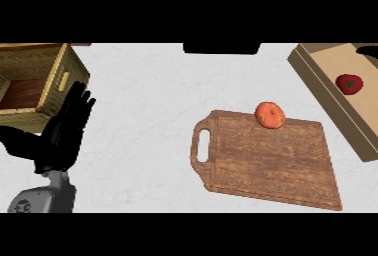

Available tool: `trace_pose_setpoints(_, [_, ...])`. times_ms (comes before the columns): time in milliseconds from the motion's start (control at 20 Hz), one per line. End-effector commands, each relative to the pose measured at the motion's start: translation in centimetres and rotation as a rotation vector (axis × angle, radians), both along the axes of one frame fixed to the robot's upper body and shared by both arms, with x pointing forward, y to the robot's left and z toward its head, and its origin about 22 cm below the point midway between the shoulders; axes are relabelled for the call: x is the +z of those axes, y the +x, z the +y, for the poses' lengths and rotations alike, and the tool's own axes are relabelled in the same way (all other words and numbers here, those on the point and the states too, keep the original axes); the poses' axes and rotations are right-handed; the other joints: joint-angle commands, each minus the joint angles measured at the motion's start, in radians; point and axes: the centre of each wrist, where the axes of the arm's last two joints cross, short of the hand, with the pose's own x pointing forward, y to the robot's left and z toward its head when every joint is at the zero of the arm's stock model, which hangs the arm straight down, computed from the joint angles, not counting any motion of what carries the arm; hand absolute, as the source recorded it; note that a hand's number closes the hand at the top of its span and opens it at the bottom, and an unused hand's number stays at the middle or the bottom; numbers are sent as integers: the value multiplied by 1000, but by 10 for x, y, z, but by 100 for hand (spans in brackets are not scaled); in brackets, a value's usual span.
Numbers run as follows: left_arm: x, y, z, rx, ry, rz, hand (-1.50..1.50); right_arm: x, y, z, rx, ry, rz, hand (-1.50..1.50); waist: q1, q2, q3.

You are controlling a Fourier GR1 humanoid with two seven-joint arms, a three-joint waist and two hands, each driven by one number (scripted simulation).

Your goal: Pick the tomato from the cutting board and place it in the cardboard box

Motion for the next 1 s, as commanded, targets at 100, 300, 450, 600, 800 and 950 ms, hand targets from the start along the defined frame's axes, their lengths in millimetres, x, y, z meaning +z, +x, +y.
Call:
trace_pose_setpoints(100, [-2, 0, -5, 1, 0, 8, 0, -4, -17, -32, 43, 326, -126, -150, -11, -1, 0])
trace_pose_setpoints(300, [0, 0, -4, 12, -6, -17, 0, 4, -33, -58, 26, 400, -188, -150, -3, 2, -1])
trace_pose_setpoints(450, [13, 6, -16, -2, -5, -12, 0, 0, -55, -83, -7, 392, -224, -150, -1, 5, 0])
trace_pose_setpoints(600, [11, -1, -6, 4, 4, -6, 0, -15, -71, -97, -32, 406, -263, -150, -2, 2, 0])
trace_pose_setpoints(800, [9, -5, -1, -3, 0, 12, 0, -25, -85, -108, -17, 401, -247, -150, -8, -3, -1])
trace_pose_setpoints(950, [-3, 5, -3, -2, -16, -2, 0, -23, -92, -116, -33, 399, -274, -150, 2, 6, 0])
